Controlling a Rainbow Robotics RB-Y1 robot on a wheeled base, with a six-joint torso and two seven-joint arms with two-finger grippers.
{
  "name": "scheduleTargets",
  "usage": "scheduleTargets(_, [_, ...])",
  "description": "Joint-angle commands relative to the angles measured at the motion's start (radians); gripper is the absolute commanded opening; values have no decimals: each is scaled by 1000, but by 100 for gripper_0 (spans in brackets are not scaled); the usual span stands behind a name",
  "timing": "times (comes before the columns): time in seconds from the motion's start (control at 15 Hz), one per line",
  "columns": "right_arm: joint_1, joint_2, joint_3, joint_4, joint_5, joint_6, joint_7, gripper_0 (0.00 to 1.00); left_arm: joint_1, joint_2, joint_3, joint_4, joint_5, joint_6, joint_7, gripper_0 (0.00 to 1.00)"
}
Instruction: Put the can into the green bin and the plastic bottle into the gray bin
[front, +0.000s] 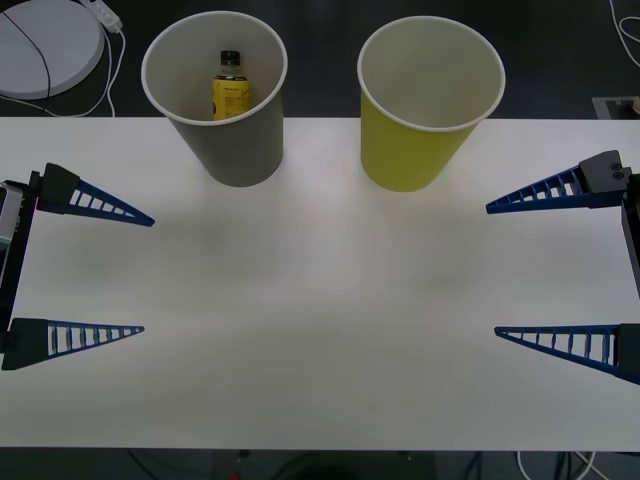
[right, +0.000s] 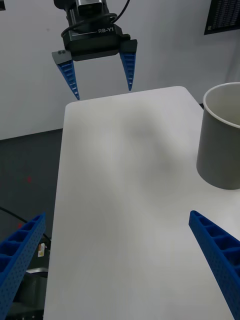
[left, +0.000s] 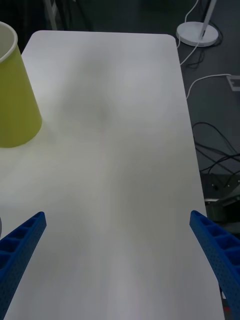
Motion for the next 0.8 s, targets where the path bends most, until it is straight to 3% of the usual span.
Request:
scheduleTargets(0.07, [0,0,0,0,0,0,0,100,0,0,0,0,0,0,0,100])
scheduleTargets(0.8, [0,0,0,0,0,0,0,100,9,-25,-2,0,1,-1,-8,100])
